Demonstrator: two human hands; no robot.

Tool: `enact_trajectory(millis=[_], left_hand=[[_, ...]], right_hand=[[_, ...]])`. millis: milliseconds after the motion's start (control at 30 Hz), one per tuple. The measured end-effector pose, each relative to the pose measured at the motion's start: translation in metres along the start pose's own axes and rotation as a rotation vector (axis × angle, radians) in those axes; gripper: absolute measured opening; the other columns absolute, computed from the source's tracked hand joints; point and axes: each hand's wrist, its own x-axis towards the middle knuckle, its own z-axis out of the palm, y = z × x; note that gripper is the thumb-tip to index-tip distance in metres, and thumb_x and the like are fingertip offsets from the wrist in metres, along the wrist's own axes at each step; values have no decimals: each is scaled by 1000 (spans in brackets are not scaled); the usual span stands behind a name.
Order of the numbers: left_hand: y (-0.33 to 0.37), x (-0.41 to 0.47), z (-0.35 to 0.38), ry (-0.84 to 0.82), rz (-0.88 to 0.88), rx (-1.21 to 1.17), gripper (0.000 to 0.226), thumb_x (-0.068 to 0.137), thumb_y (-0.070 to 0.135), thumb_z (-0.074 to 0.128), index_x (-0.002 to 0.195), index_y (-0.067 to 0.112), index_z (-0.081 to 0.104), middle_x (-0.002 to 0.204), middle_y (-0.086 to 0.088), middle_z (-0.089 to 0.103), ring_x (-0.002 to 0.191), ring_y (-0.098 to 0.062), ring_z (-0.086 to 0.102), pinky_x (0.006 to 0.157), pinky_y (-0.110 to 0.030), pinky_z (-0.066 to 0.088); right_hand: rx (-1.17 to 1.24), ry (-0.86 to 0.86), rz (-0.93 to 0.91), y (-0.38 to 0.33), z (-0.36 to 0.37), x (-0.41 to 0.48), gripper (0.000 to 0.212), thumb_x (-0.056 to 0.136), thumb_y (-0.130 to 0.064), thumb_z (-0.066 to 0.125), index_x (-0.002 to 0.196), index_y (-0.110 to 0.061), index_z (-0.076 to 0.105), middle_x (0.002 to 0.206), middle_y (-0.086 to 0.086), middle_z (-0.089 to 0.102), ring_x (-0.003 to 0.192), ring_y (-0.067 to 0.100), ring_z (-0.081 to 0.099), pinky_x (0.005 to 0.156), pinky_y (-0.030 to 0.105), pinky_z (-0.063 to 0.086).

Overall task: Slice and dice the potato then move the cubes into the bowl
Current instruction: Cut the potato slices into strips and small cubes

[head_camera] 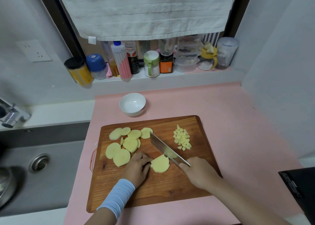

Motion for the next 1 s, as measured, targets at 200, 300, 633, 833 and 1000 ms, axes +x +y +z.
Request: enact_trajectory(millis=[200,300,633,833,1000], left_hand=[[13,8,-2,-60,-90,-48,24,91,21,64,113,27,69,104,15,61,102,-3,52,94,-21,43],[12,19,-4,-57,-224,-83,23,95,18,60,112,28,72,113,15,67,107,-5,58,99,-23,45],[18,39,-6,-152,-293,41,22,95,32,61,116,33,68,111,12,62,101,-10,59,87,-23,47],[21,37,-6,-52,-290,-7,22,97,34,57,117,33,68,112,16,63,101,-8,60,88,-24,49],[19,33,-7,-102,-137,-29,12,94,22,64,94,27,75,93,16,63,91,-4,54,83,-17,40]], right_hand=[[1,-26,-1,-1,-5,3,42,102,-47,49,67,-23,53,73,-5,63,74,17,64,58,30,41],[-11,-28,0,0,-6,4,42,101,-48,48,68,-24,53,75,-5,63,75,16,63,60,31,42],[-18,-7,4,4,-3,7,39,101,-52,47,79,-24,62,79,-6,67,75,14,65,65,32,51],[-50,10,-2,5,-4,6,38,100,-54,47,80,-25,62,80,-7,67,76,14,64,65,33,51],[-75,15,-9,4,-8,4,38,102,-51,46,73,-26,53,77,-7,62,75,14,62,59,31,43]])
